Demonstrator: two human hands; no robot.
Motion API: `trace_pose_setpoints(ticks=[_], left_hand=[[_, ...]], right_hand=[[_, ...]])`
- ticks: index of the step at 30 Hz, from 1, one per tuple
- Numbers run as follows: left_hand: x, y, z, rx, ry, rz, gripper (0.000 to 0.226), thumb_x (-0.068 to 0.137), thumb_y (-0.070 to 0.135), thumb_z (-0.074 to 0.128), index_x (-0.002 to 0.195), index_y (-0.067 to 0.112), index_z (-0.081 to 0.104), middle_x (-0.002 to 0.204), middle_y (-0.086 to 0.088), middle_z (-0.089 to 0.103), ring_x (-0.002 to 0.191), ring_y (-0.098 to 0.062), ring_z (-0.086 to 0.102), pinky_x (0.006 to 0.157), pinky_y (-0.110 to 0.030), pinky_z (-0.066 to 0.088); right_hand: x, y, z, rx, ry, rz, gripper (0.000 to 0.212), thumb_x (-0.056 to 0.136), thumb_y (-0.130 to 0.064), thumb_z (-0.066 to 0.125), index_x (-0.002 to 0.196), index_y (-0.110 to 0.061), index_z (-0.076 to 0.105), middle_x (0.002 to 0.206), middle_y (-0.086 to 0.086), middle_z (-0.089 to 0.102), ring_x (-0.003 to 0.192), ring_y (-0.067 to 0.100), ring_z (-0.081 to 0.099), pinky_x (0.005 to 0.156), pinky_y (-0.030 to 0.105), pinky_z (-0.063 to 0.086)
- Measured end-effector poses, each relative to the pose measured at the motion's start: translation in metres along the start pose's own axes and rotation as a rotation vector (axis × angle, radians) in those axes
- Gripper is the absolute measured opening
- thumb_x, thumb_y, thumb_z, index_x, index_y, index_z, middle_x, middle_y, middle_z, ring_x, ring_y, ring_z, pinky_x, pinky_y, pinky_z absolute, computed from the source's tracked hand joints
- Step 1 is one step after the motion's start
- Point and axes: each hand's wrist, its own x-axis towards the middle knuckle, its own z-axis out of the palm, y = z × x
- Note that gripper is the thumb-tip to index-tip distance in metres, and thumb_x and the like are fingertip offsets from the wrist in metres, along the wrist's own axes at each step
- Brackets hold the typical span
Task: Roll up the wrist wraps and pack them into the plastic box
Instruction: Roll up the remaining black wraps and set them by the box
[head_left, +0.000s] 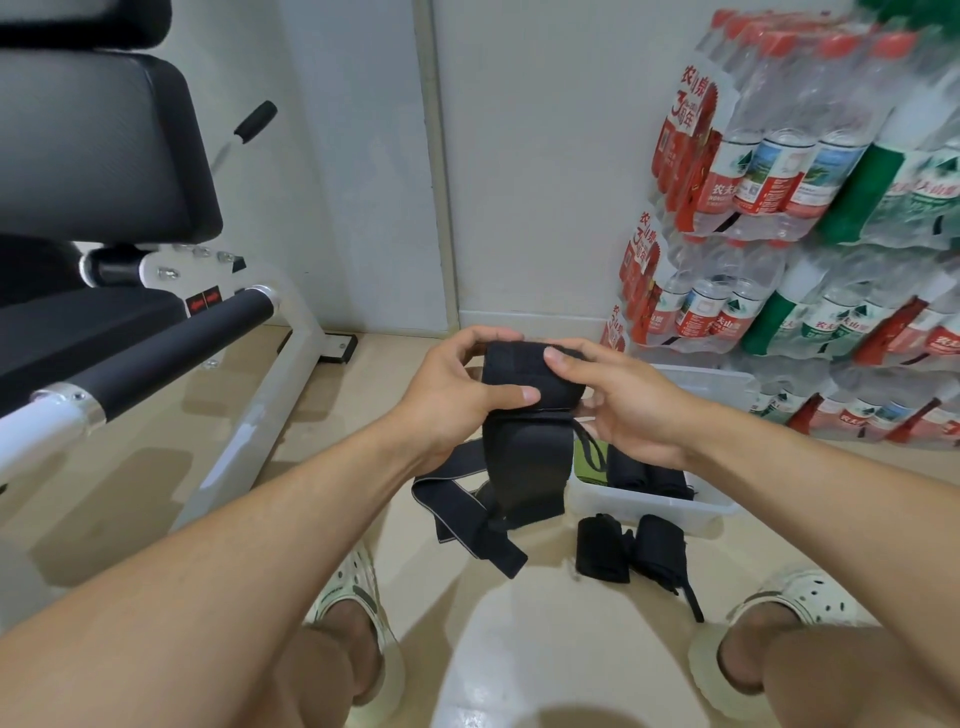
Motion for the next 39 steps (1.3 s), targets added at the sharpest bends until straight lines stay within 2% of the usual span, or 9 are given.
trace_pose_setpoints(ticks=[5,9,14,17,20,24,31,36,39], left_hand=[[-0.001,-0.002,-0.001,-0.069,-0.02,-0.056,0.06,0.074,-0.007,0.083,0.126,0.015,0.062,0.126,-0.009,0.065,0.099,-0.023,0.073,0.071,-0.034,0.058],[-0.003,0.0,-0.001,-0.112,-0.091,-0.14,0.052,0.084,0.011,0.08,0.131,0.014,0.059,0.125,-0.01,0.069,0.104,-0.023,0.073,0.082,-0.044,0.061],[-0.002,0.003,0.0,-0.157,-0.103,-0.209,0.038,0.094,0.032,0.07,0.125,0.011,0.061,0.111,-0.007,0.072,0.095,-0.023,0.073,0.084,-0.041,0.061],[0.0,0.002,0.0,-0.181,-0.075,-0.201,0.03,0.094,0.023,0.07,0.12,0.01,0.063,0.113,-0.011,0.072,0.094,-0.024,0.072,0.085,-0.04,0.06],[0.002,0.005,0.0,-0.214,-0.063,-0.182,0.036,0.092,0.013,0.071,0.126,0.005,0.063,0.118,-0.013,0.072,0.096,-0.024,0.072,0.082,-0.038,0.06],[0.004,0.006,-0.001,-0.205,-0.051,-0.123,0.043,0.085,0.0,0.075,0.126,0.009,0.062,0.112,-0.005,0.072,0.098,-0.02,0.073,0.082,-0.037,0.059],[0.004,0.003,-0.006,-0.16,-0.061,-0.079,0.053,0.078,-0.011,0.076,0.124,0.013,0.065,0.125,-0.005,0.068,0.104,-0.019,0.072,0.079,-0.035,0.058],[0.002,-0.001,-0.006,-0.208,-0.089,-0.123,0.058,0.08,-0.015,0.072,0.13,0.014,0.062,0.129,-0.004,0.066,0.111,-0.023,0.07,0.089,-0.045,0.059],[0.001,0.001,-0.006,-0.223,-0.103,-0.15,0.06,0.082,-0.015,0.068,0.133,0.015,0.059,0.124,-0.003,0.068,0.109,-0.025,0.071,0.085,-0.044,0.06]], right_hand=[[0.0,0.0,0.001,0.022,0.031,-0.093,0.049,0.082,-0.024,0.074,0.129,-0.012,0.065,0.124,0.013,0.072,0.113,0.031,0.071,0.099,0.044,0.056],[-0.001,-0.004,-0.002,-0.001,0.046,-0.171,0.054,0.078,-0.017,0.077,0.129,-0.014,0.064,0.125,0.012,0.071,0.113,0.029,0.071,0.093,0.041,0.058],[-0.002,-0.002,-0.005,-0.12,0.055,-0.241,0.044,0.084,-0.003,0.076,0.124,-0.02,0.066,0.123,0.006,0.07,0.103,0.024,0.074,0.087,0.037,0.06],[-0.003,-0.003,-0.006,-0.139,0.043,-0.251,0.047,0.079,-0.003,0.079,0.121,-0.022,0.067,0.12,0.001,0.071,0.099,0.019,0.075,0.083,0.031,0.059],[-0.003,-0.005,-0.01,-0.125,0.028,-0.221,0.057,0.069,-0.015,0.083,0.123,-0.024,0.069,0.126,0.003,0.069,0.107,0.022,0.073,0.089,0.036,0.058],[-0.002,-0.006,-0.011,-0.047,0.029,-0.157,0.058,0.071,-0.03,0.082,0.127,-0.023,0.068,0.131,0.004,0.067,0.116,0.023,0.069,0.093,0.041,0.059],[-0.005,-0.005,-0.009,0.027,-0.037,-0.023,0.053,0.08,-0.023,0.075,0.131,-0.018,0.063,0.116,0.006,0.076,0.108,0.025,0.073,0.09,0.041,0.06],[-0.004,-0.002,-0.008,-0.026,0.016,-0.118,0.063,0.071,-0.016,0.081,0.131,-0.017,0.061,0.123,0.004,0.072,0.112,0.021,0.071,0.086,0.037,0.06],[-0.004,-0.003,-0.009,-0.078,0.048,-0.174,0.064,0.068,-0.014,0.083,0.128,-0.02,0.063,0.126,0.001,0.07,0.11,0.013,0.071,0.083,0.034,0.061]])
